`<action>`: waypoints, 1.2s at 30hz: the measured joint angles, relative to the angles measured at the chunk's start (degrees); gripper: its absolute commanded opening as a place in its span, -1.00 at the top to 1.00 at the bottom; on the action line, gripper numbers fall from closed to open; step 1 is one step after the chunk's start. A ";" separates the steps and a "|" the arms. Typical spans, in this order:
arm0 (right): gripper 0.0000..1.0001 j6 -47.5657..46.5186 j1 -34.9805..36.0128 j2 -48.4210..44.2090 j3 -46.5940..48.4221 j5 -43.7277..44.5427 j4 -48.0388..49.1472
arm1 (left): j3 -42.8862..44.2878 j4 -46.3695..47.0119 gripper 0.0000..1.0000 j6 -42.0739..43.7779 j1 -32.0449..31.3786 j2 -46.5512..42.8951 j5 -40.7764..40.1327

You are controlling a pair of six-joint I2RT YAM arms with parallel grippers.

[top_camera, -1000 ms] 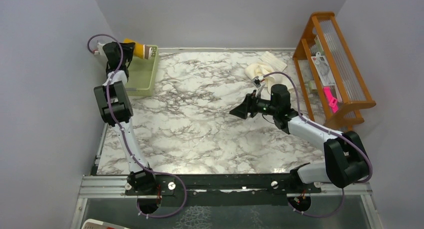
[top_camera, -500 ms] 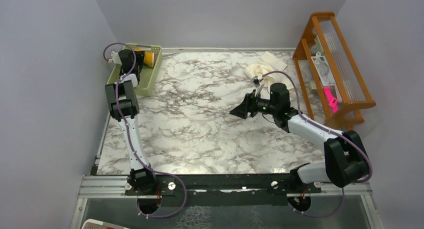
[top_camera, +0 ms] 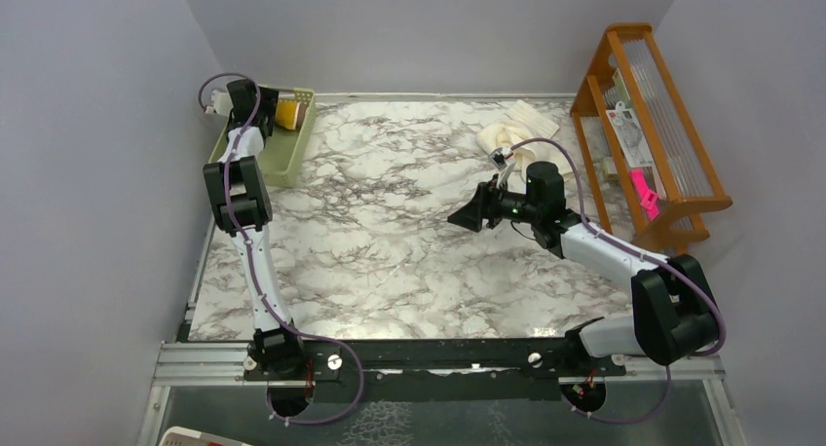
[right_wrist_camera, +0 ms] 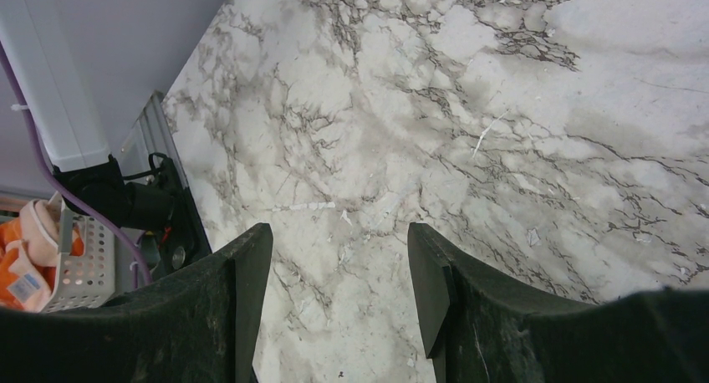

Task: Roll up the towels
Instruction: Place the towel in the bin.

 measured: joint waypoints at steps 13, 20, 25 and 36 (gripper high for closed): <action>-0.68 0.92 0.04 -1.11 1.84 11.13 -1.38 | 0.37 -7.52 -0.98 4.66 -1.18 -3.39 -0.13; -0.69 3.08 -1.64 6.34 14.36 31.85 -6.84 | -2.73 -8.33 -0.98 10.10 -3.32 -14.34 -0.15; -0.68 -1.73 -3.72 20.41 33.75 43.93 -16.00 | -7.10 -7.67 -0.98 14.10 -4.66 -22.49 0.15; -0.68 -13.73 -9.29 39.67 53.29 58.55 -31.47 | -17.64 -10.38 -0.98 23.23 -4.79 -28.74 5.38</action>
